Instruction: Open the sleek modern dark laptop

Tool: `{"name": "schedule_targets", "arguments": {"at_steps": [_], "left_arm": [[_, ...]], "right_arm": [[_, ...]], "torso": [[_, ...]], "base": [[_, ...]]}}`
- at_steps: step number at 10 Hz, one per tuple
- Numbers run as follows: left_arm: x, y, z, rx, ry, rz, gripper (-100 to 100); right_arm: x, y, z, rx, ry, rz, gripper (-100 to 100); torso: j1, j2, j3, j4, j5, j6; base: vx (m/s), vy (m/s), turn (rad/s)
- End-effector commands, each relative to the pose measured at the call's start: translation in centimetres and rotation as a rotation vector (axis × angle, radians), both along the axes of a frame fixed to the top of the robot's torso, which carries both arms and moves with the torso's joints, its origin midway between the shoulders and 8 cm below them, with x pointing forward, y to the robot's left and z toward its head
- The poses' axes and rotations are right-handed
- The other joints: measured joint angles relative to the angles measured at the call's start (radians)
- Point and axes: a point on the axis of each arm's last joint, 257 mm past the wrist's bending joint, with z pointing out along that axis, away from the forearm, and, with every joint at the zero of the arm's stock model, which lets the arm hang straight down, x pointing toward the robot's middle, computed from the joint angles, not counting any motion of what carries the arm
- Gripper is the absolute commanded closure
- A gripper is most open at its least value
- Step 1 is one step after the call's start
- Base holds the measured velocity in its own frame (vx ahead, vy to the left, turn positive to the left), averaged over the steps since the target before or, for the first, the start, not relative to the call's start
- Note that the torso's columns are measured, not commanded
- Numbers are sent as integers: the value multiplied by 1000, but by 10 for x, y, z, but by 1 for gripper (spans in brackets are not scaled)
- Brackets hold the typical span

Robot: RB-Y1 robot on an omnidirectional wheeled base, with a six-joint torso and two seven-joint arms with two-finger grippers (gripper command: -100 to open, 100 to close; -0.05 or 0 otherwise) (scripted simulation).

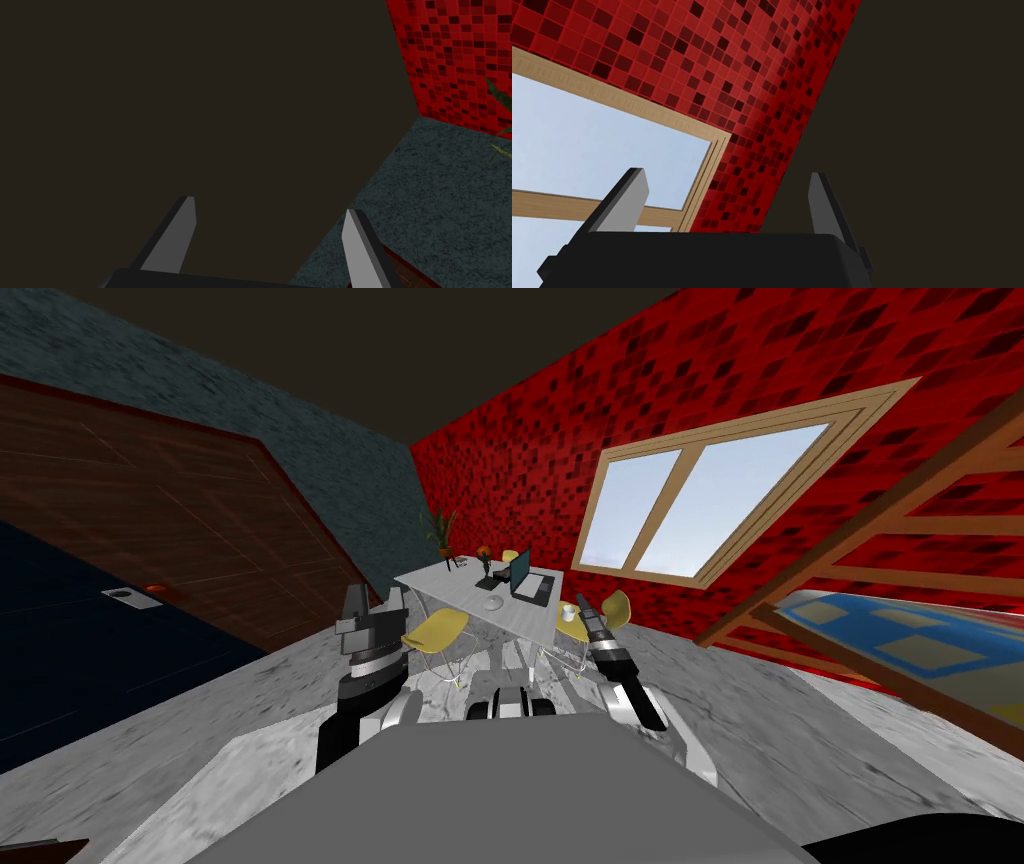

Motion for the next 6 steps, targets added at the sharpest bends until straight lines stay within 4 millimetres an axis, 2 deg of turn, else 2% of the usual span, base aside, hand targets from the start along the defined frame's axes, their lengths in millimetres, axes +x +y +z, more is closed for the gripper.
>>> {"name": "schedule_targets", "arguments": {"at_steps": [1,3,4,6], "left_arm": [[0,0,0,0,0,0,0],[0,0,0,0,0,0,0],[0,0,0,0,0,0,0],[0,0,0,0,0,0,0]], "right_arm": [[14,-31,-43,-158,139,-88,-100],[20,-64,-70,-290,238,-165,-100],[21,-66,-73,-289,249,-169,-100],[23,-107,-97,-425,351,-256,-100]], "torso": [[-1,0,0,0,0,0],[0,-1,0,0,0,0],[-1,-1,0,0,0,0],[-3,-1,-1,0,-1,0]], "base": [[-62,121,233],[-48,127,235],[-31,79,89],[-34,83,200]]}}
